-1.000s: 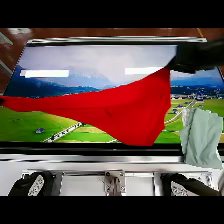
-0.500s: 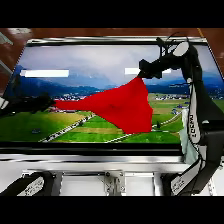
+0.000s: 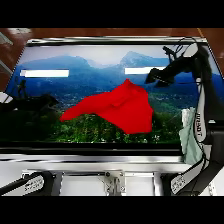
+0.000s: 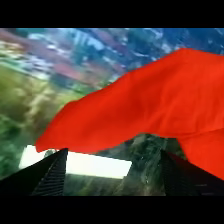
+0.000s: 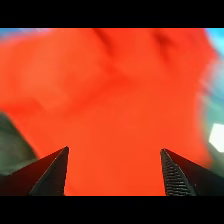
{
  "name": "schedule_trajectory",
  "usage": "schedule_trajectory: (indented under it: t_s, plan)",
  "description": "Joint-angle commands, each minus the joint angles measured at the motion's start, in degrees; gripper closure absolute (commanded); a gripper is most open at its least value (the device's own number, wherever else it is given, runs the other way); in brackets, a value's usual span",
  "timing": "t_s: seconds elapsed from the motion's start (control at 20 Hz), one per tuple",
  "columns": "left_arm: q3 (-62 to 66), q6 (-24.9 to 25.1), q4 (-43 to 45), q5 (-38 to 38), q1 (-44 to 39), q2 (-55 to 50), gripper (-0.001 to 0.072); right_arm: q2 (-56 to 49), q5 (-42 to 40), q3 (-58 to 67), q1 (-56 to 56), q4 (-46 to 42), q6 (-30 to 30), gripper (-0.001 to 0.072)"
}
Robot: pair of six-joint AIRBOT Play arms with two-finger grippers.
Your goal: Fold the shirts.
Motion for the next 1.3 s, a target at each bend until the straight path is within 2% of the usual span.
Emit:
schedule_trajectory:
  t_s: [0.0,0.05,0.15,0.2,0.35,0.5,0.7,1.05,1.25]
  plan:
    - [2.97,0.24,1.66,-14.82,7.54,-0.07,0.0001,3.96,16.83,-0.2,-5.95,-13.31,-2.75,0.0097]
    - [1.97,0.87,1.88,-17.18,7.39,0.2,0.0001,5.22,16.44,-1.31,-7.58,-11.32,-1.31,0.0131]
    - [-2.45,1.03,-0.15,-17.09,4.0,1.2,-0.0001,7.67,14.16,-6.45,-9.99,-3.61,-0.87,0.0129]
    - [-5.18,2.69,-3.32,-15.65,1.01,1.33,-0.0001,8.81,12.79,-9.94,-10.43,-0.79,-0.92,0.0127]
    - [-12.07,3.89,-11.89,-3.91,-10.8,0.81,-0.0001,10.78,8.94,-20.24,-9.6,2.21,-1.79,0.0116]
    - [-13.53,3.85,-18.99,7.3,-22.47,-1.9,-0.0001,10.8,6.6,-25.7,-8.11,2.64,-2.75,0.0116]
    - [-12.92,4.33,-27.82,17.07,-30.73,-8.41,0.0,10.8,3.93,-26.62,-7.91,2.27,-3.21,0.0116]
    - [-2.6,5.51,-29.09,16.17,-34.97,-17.92,0.0003,10.8,3.06,-26.62,-7.91,2.16,-4.68,0.0116]
    - [1.33,5.38,-29.03,12.44,-35.1,-22.58,0.0011,10.8,2.93,-26.62,-7.91,2.14,-4.7,0.0116]
